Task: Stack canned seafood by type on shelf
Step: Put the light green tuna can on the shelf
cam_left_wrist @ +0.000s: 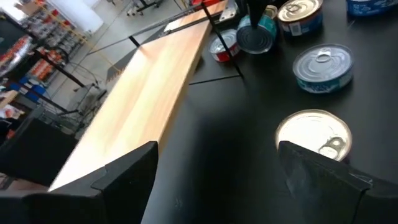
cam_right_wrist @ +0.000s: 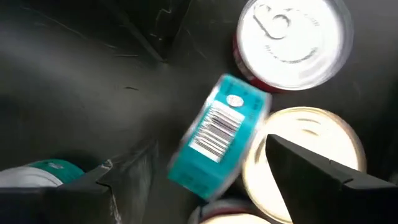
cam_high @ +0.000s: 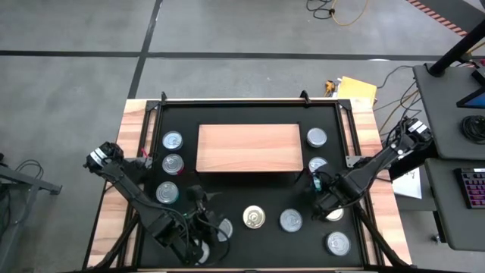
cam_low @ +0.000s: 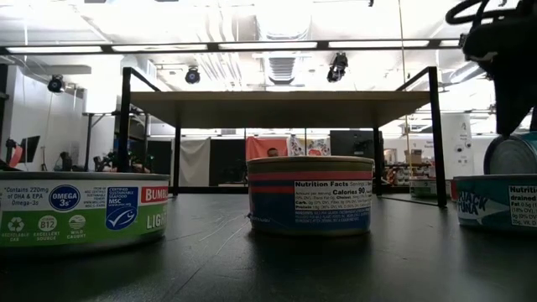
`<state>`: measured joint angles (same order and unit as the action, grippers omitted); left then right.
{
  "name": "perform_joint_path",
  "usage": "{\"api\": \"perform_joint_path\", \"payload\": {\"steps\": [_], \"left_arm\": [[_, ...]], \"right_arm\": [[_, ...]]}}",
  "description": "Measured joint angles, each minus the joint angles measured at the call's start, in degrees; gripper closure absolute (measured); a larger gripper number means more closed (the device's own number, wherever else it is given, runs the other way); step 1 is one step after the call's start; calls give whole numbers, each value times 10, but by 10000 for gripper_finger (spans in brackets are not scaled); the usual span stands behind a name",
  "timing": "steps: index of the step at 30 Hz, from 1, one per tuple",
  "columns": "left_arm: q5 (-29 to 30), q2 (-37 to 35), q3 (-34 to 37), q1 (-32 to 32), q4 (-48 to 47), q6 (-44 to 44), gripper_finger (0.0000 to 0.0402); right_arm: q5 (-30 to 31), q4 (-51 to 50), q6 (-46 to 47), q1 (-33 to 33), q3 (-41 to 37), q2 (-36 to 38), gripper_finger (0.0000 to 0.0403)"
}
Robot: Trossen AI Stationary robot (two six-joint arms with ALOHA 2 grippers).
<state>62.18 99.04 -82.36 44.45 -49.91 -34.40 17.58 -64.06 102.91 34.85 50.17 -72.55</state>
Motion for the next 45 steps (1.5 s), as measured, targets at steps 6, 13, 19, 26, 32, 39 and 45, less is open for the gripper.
{"api": "perform_joint_path", "payload": {"steps": [6,13,19,26,32,39,45], "left_arm": [[4,0,0,0,0,-2,86],[4,0,0,0,0,-13,86],[4,0,0,0,0,-17,86],[4,0,0,0,-1,-17,86],[3,0,0,2,0,-50,86],[3,0,-8,17,-1,-97,86],[4,-2,-48,20,-3,-96,86]], "right_arm": [[-1,23,-3,-4,-24,0,133],[0,28,-3,-4,-27,0,196],[0,33,-4,-4,-31,0,266],[-2,26,-25,-4,-21,2,272],[-2,11,-74,-2,28,17,272],[-36,22,-226,18,118,13,272],[15,29,-399,41,212,-23,272]]}}
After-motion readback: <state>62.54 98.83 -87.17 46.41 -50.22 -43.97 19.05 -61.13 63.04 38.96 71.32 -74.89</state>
